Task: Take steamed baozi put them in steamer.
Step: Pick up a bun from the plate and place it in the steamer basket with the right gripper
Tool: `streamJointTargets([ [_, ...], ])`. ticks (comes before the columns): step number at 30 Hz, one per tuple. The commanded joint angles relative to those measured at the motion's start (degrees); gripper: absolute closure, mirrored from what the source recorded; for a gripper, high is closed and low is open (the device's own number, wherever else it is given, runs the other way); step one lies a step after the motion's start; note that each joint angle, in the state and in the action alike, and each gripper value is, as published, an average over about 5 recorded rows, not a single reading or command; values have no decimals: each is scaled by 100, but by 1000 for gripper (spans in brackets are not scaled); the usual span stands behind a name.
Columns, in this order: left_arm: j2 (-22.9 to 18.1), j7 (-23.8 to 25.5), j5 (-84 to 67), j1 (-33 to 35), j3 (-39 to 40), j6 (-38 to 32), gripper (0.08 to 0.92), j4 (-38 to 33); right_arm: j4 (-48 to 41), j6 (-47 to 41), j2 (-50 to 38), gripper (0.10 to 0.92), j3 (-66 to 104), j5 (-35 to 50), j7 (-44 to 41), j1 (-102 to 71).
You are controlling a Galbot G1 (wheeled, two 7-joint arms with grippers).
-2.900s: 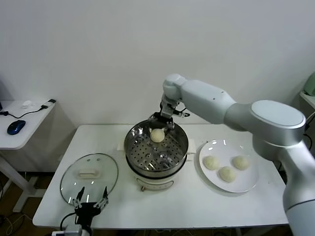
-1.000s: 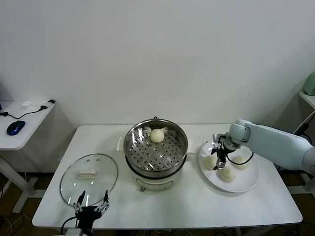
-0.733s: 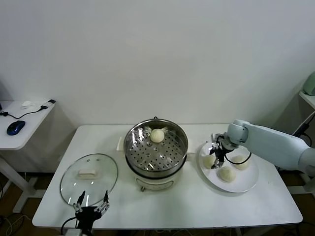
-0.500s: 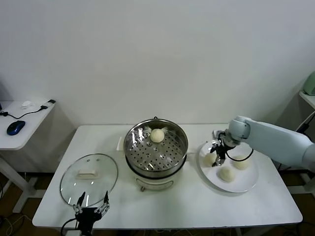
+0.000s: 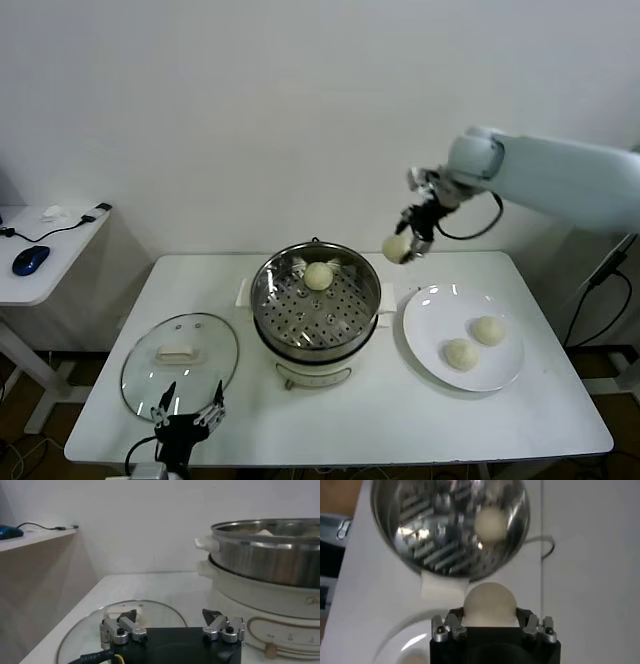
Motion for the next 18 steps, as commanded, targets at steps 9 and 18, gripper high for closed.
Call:
streamJointTargets([
  [9, -17, 7, 28, 136, 28, -6, 177, -209, -21, -1101, 2241, 327, -232, 1025, 1473, -811],
  [18, -30, 6, 73, 119, 70, -28, 177, -178, -382, -1349, 2225, 330, -103, 577, 1911, -1614],
])
